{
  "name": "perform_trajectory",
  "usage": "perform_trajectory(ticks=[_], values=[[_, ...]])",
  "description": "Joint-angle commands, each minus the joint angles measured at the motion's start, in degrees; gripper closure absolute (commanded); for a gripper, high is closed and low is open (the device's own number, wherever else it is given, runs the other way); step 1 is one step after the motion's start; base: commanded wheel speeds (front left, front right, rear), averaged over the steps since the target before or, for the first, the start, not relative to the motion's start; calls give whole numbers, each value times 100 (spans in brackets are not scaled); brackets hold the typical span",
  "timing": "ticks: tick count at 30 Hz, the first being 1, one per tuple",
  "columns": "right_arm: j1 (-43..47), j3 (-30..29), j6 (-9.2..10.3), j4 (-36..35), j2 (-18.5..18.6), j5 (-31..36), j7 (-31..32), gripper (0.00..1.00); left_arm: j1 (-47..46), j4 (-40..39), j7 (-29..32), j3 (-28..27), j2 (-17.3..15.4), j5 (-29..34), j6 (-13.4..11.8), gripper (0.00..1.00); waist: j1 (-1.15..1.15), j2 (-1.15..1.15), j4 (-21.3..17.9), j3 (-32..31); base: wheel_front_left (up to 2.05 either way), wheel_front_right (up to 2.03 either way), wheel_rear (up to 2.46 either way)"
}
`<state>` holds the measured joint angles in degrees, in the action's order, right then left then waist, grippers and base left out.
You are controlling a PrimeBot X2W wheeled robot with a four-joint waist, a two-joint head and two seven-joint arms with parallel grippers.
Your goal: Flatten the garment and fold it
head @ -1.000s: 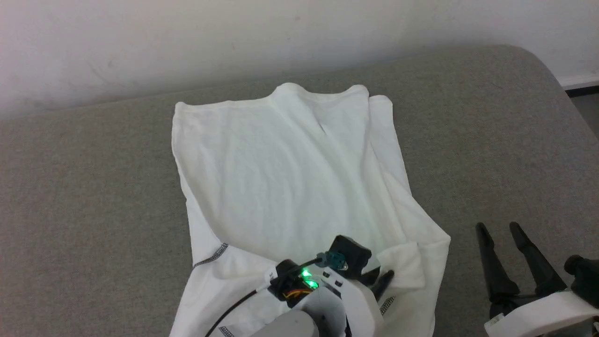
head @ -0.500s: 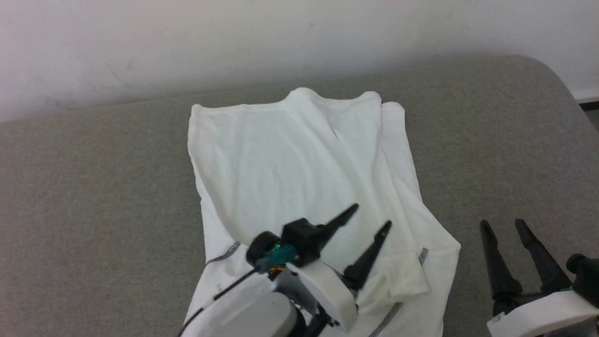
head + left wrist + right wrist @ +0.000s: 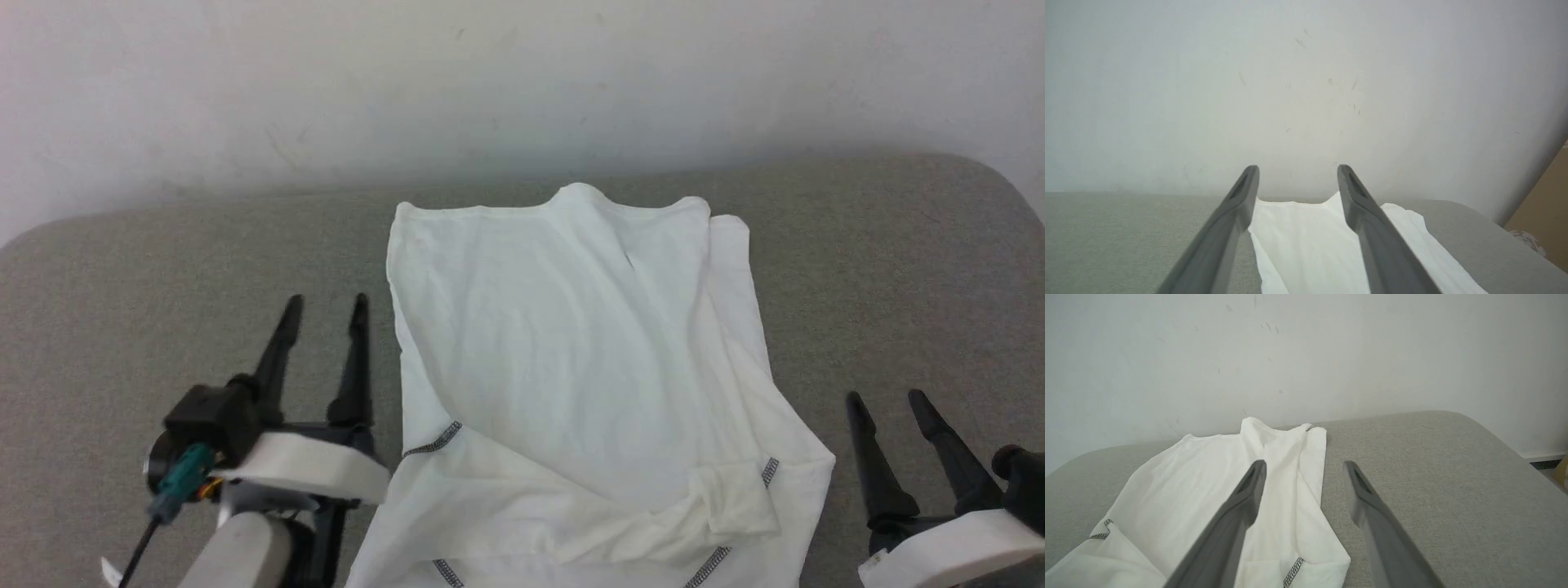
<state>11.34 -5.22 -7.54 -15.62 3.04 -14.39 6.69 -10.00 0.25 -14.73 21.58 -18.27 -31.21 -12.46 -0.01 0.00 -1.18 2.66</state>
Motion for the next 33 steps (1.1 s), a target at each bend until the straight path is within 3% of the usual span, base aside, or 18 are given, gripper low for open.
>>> perform_trajectory(ticks=[1, 6, 11, 17, 24, 33], values=[[31, -14, 5, -10, -16, 31, 36, 0, 220, -74, -25, -199, -27, 119, -59, 0, 1, 0, 49, -41, 0, 0, 0], [-51, -110, 5, 213, 61, -72, 191, 0, 875, -285, -26, -1009, -77, 456, -39, 0, 1, 0, 184, -23, 0, 0, 0], [-541, -332, 5, 904, 335, -424, 518, 0, 1187, -393, -26, -1440, -24, 665, 149, 0, 1, 0, 381, 129, 0, 0, 0], [-1845, -395, 5, 2325, 931, -1105, 1060, 0, 1138, -543, -27, -1534, 244, 877, 363, 0, 1, 0, 652, 558, 0, 0, 0], [-3669, -14, 5, 3901, 1566, -1765, 1935, 0, 681, -673, -27, -1579, 658, 1089, 653, 0, 1, 0, 939, 1289, 0, 0, 0], [-5280, 375, 5, 5046, 2039, -2049, 2698, 0, 208, -803, -27, -1647, 1105, 1360, 985, 0, 1, 0, 1261, 2041, 0, 0, 0]])
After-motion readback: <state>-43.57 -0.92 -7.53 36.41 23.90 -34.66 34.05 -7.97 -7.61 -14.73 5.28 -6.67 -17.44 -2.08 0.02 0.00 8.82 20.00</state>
